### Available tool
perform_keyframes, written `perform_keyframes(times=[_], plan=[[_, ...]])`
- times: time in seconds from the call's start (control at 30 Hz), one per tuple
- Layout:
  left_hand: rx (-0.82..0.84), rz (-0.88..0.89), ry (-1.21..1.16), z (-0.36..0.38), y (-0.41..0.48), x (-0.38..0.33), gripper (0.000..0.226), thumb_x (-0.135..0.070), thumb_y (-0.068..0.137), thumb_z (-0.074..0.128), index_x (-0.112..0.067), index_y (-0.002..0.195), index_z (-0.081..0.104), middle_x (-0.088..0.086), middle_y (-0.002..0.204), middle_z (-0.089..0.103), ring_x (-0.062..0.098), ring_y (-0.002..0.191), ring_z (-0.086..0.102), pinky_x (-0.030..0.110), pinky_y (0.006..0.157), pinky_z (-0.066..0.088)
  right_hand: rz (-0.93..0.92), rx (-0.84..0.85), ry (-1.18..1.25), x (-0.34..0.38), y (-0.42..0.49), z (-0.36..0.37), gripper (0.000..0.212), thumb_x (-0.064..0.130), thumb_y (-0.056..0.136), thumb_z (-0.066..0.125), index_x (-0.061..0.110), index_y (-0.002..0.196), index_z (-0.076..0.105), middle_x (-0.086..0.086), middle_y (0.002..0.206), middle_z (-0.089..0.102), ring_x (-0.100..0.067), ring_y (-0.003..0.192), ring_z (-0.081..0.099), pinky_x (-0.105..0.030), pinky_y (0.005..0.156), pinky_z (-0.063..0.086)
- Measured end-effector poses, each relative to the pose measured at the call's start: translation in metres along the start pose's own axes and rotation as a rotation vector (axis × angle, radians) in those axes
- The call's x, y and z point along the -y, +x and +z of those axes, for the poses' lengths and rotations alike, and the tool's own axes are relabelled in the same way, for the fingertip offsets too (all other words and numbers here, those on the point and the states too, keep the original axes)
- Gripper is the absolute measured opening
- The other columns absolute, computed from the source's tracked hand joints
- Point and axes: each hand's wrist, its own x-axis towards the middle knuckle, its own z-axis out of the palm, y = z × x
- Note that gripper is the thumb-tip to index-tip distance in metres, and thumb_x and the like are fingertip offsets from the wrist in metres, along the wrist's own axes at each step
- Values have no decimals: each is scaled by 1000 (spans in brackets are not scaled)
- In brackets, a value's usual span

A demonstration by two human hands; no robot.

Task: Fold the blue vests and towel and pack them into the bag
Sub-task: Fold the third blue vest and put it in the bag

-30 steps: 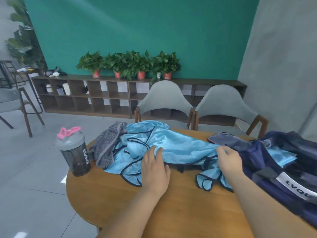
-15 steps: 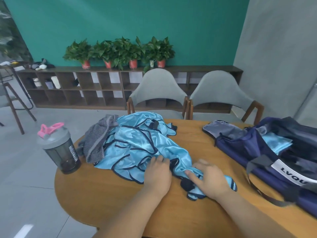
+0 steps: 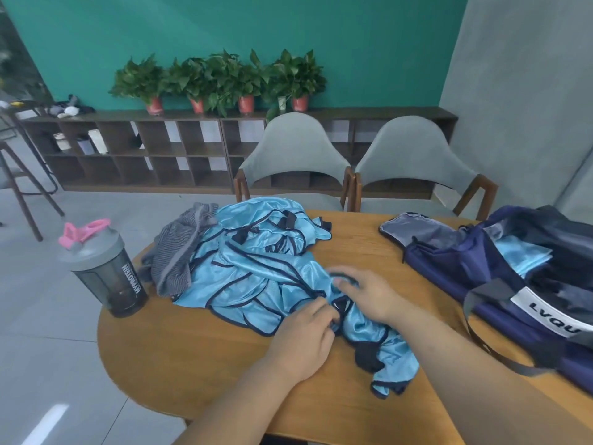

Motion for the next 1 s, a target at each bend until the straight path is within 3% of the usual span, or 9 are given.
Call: perform_keyframes(times=[0.1, 0.17, 0.23, 0.33, 0.47, 0.53, 0.63, 0.77, 1.0], plan=[[-56, 0, 15, 3, 0, 1, 21, -25, 99, 42, -20, 109, 60, -7, 107, 52, 13, 93, 54, 36, 77, 52, 34, -30, -176, -11, -4, 3, 8, 47, 98, 65, 49, 91, 68, 23, 89, 74, 2, 83, 67, -33, 80, 56], [-94, -39, 52, 7, 2, 1, 24, -27, 103, 42, -22, 117, 60, -8, 111, 51, 12, 93, 56, 34, 76, 53, 139, -65, -394, -19, -12, -4, 14, 54, 90, 62, 41, 87, 65, 12, 78, 68, -12, 76, 64, -37, 69, 55], [-100, -77, 96, 10, 7, 2, 34, -35, 108, 37, -23, 131, 59, -7, 121, 51, 14, 101, 57, 33, 85, 53, 295, -139, -578, -24, -20, -14, 23, 52, 88, 58, 29, 87, 59, 7, 78, 60, -23, 77, 60, -33, 61, 47], [-37, -122, 157, 13, 19, -1, 49, -48, 110, 25, -24, 142, 54, -5, 136, 49, 17, 118, 54, 37, 103, 48, 446, -162, -664, -28, -27, -23, 25, 48, 85, 54, 25, 95, 60, 1, 89, 59, -28, 84, 60, -34, 67, 50], [23, -138, 111, 20, 44, -7, 50, -49, 110, 30, -24, 150, 46, -1, 148, 43, 20, 132, 47, 40, 113, 41, 192, -161, -754, -42, -27, -22, 52, 41, 88, 61, 25, 137, 50, -1, 130, 49, -27, 123, 47, -42, 99, 49], [45, -140, 137, 19, 57, -4, 53, -49, 109, 32, -23, 155, 41, 1, 154, 37, 22, 142, 39, 42, 119, 34, 96, -107, -712, -51, -26, -23, 62, 44, 88, 45, 24, 147, 47, 0, 148, 43, -26, 135, 41, -43, 111, 41], [174, -190, 91, 17, 76, 5, 62, -53, 109, 34, -24, 164, 25, 4, 169, 19, 24, 157, 18, 44, 127, 21, 155, -78, -639, -72, -20, -23, 83, 56, 80, 14, 31, 155, 40, -1, 167, 30, -25, 154, 24, -43, 125, 25], [280, -202, 131, 21, 94, 6, 68, -55, 110, 31, -25, 167, 10, 4, 175, 4, 21, 162, -2, 46, 131, 11, 312, -120, -620, -85, -6, -29, 63, 51, 98, 30, 39, 159, 27, -6, 173, 13, -28, 160, 6, -47, 129, 13], [98, -129, 111, 41, 101, 5, 64, -55, 110, 26, -25, 166, 19, -2, 175, 11, 16, 162, -3, 43, 131, 15, 392, -176, -586, -96, 21, -38, 60, 46, 99, 38, 41, 158, 27, -8, 173, 12, -28, 160, 4, -47, 129, 9]])
